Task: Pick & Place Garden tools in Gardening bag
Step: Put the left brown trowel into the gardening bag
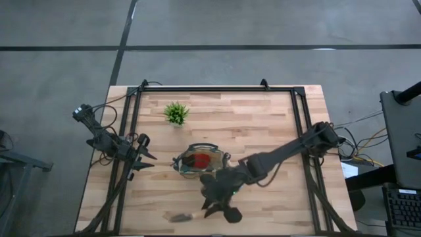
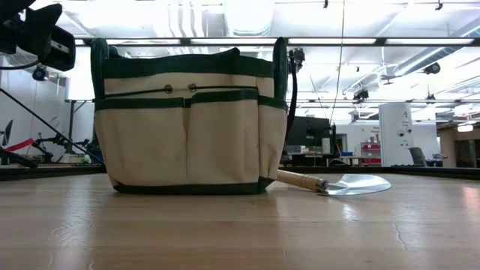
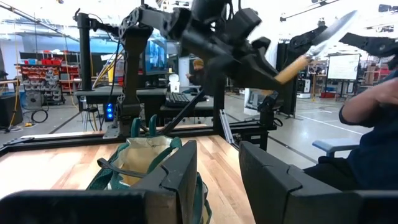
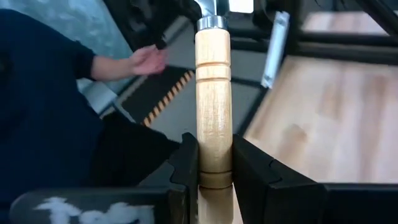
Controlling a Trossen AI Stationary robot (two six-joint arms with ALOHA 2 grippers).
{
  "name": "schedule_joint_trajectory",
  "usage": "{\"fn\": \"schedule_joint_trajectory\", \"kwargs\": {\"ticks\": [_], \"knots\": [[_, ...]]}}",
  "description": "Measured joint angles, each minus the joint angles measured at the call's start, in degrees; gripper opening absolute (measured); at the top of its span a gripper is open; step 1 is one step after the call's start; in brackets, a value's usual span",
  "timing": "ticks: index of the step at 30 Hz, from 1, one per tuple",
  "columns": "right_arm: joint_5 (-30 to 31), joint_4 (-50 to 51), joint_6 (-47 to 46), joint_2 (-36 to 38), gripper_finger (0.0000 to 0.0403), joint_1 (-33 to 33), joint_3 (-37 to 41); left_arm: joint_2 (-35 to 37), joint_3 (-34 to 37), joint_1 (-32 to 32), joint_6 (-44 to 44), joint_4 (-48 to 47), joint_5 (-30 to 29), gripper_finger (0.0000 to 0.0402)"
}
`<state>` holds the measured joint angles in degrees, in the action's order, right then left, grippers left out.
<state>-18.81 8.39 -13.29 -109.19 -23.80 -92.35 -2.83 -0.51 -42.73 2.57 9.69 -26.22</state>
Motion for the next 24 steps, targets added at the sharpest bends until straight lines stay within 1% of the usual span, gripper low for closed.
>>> {"fn": "schedule_joint_trajectory", "kwargs": {"ticks": [3, 6, 10, 12, 15, 17, 18, 19, 21, 24], "knots": [[0.0, -9.7, -0.3, 0.0, 0.0064, -1.2, 4.6, 0.0, 0.0, 0.0, 0.0, 0.0, 0.0, 0.0124], [2.0, -18.4, -2.0, 0.0, 0.0063, -1.8, 9.5, 0.0, 0.0, 0.0, 1.0, 0.0, 0.0, 0.0124], [2.6, -27.3, -3.6, 0.0, 0.0063, -1.7, 15.5, 0.0, 0.0, 0.0, 1.3, -0.1, -0.8, 0.0124], [2.5, -30.8, -5.0, 0.0, 0.0063, -1.3, 18.2, 0.0, -0.1, 0.0, 1.2, 0.3, -0.9, 0.0124], [2.5, -33.4, -6.5, 0.0, 0.0063, -0.6, 21.6, 0.0, -0.1, 0.0, -2.0, 3.0, -0.8, 0.0124], [2.8, -34.8, -6.6, 0.0, 0.0064, -0.2, 23.3, -0.2, 0.1, 0.0, -0.3, 6.5, -0.6, 0.0124], [3.7, -35.3, -6.8, 0.0, 0.0064, 0.0, 24.0, -0.5, 0.1, 0.0, 1.0, 8.1, 0.5, 0.0124], [5.0, -35.9, -7.1, 0.0, 0.0066, 0.1, 24.7, -0.9, 0.1, 0.1, 2.3, 9.1, 3.0, 0.0124], [5.8, -37.7, -7.4, -0.1, 0.0066, 0.6, 26.0, -2.5, 0.1, 0.0, 5.3, 14.0, 10.6, 0.0124], [5.9, -41.2, -7.6, -0.1, 0.0066, 1.1, 27.3, -5.6, 0.1, 0.0, 10.9, 26.6, 22.8, 0.0124]]}}
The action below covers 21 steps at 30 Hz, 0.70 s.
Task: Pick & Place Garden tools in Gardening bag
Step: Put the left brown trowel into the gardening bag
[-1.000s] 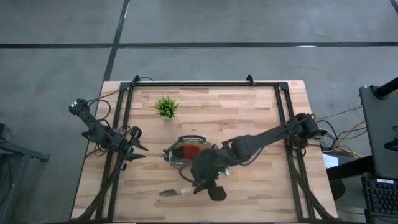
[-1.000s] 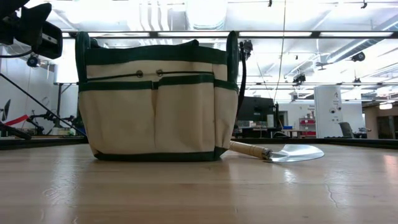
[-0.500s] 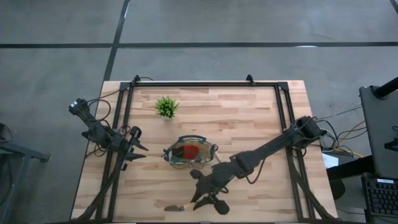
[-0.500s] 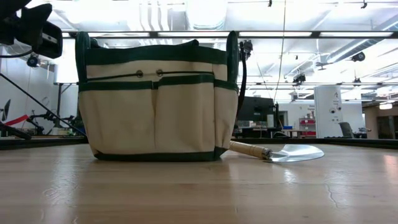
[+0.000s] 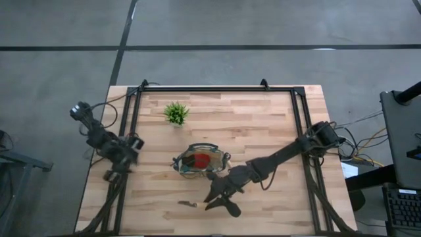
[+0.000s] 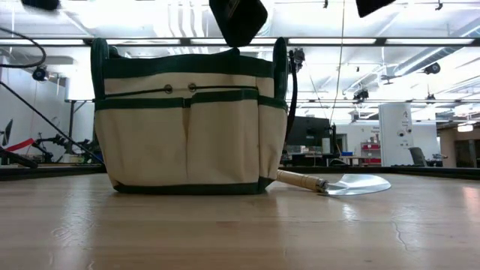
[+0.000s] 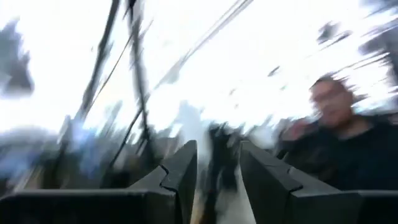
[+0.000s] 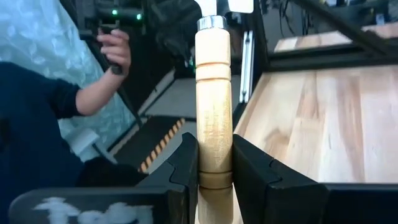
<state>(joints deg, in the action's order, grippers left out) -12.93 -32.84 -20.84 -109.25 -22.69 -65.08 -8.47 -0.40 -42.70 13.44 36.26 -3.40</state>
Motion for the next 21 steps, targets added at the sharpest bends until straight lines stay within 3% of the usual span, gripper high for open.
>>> {"fn": "schedule_joint_trajectory", "kwargs": {"ticks": [3, 7, 10, 13, 15, 21], "knots": [[0.0, -1.8, -0.2, 0.0, 0.0066, 0.6, 0.6, -3.8, 0.0, 0.0, 6.7, 7.2, 7.1, 0.0124], [0.0, -2.1, -1.7, 0.0, 0.0067, 1.3, 0.7, -9.2, -0.2, 0.0, 12.0, 11.7, 6.4, 0.0124], [0.0, -2.3, -1.7, 0.0, 0.0067, 1.3, 0.7, -14.2, -0.8, 0.0, 9.9, 11.8, -4.4, 0.0124], [0.0, -2.5, -1.6, 0.0, 0.0067, 1.3, 0.7, -20.2, -1.3, 0.1, 0.7, 13.6, -20.7, 0.0124], [0.0, -2.5, -1.4, 0.0, 0.0067, 1.4, 0.7, -24.7, -1.9, 0.3, -4.4, 15.2, -27.8, 0.0124], [-1.4, -3.2, -1.2, 0.0, 0.0067, 1.8, 0.7, -37.9, -4.6, 0.7, -5.9, 25.7, -25.3, 0.0124]]}}
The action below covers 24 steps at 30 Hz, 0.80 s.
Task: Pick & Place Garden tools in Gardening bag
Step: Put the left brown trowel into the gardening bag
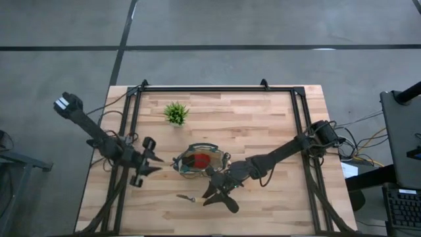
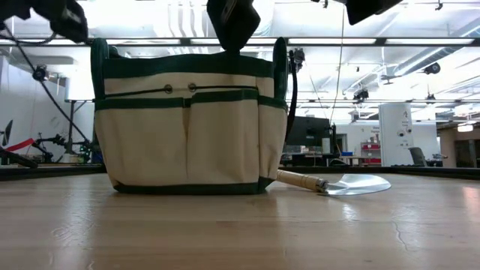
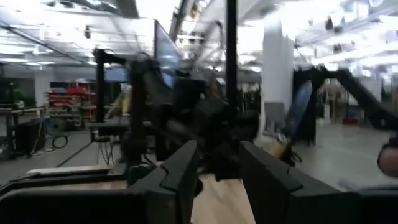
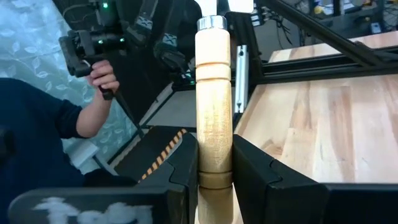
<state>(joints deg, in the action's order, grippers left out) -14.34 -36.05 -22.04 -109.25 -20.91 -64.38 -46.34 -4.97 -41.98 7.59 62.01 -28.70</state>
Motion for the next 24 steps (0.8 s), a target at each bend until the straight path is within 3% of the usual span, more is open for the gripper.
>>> {"fn": "schedule_joint_trajectory", "kwargs": {"ticks": [6, 13, 24], "knots": [[-1.1, -1.0, 0.0, 0.0, 0.0068, 0.4, 0.1, -12.7, -8.9, 0.3, 4.6, 2.4, 0.8, 0.0124], [-3.5, -1.2, -0.4, 0.0, 0.0068, 0.3, 1.0, -23.7, -19.7, 0.3, 3.8, 1.5, 0.9, 0.0124], [-8.6, -3.2, -0.1, 1.1, 0.0068, 0.3, 1.2, -27.6, -25.5, 0.2, 1.1, -6.2, 0.8, 0.0124]]}}
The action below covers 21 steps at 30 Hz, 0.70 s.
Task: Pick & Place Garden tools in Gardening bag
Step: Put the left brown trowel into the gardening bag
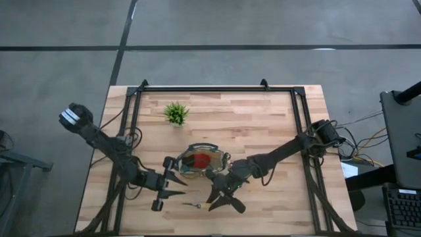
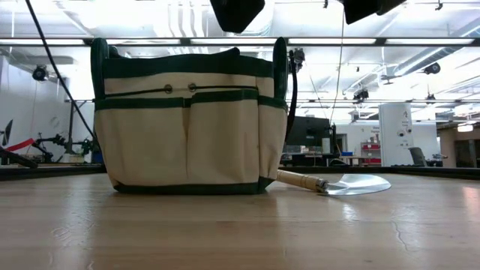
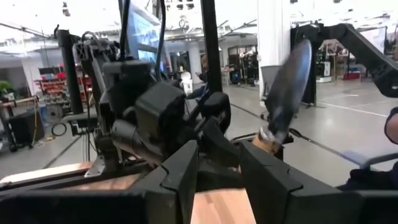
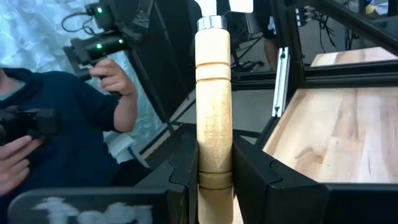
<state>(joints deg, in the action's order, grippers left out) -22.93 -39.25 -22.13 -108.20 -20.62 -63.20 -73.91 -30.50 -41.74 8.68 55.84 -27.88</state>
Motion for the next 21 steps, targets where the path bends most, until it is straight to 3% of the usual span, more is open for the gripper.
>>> {"fn": "schedule_joint_trajectory", "kwargs": {"ticks": [6, 12, 21], "knots": [[-0.1, -0.2, 0.3, 0.2, 0.0068, 0.3, 0.0, -0.2, 0.8, 0.0, -1.6, -0.8, 5.2, 0.0124], [1.4, -0.1, 0.3, 0.2, 0.0068, 0.7, 0.0, -1.5, -0.2, 0.0, -2.4, -0.9, 5.5, 0.0132], [2.0, 0.5, 0.2, 0.2, 0.0068, 0.9, 0.0, -4.2, -5.3, 0.3, -0.1, -1.0, 5.5, 0.0223]]}}
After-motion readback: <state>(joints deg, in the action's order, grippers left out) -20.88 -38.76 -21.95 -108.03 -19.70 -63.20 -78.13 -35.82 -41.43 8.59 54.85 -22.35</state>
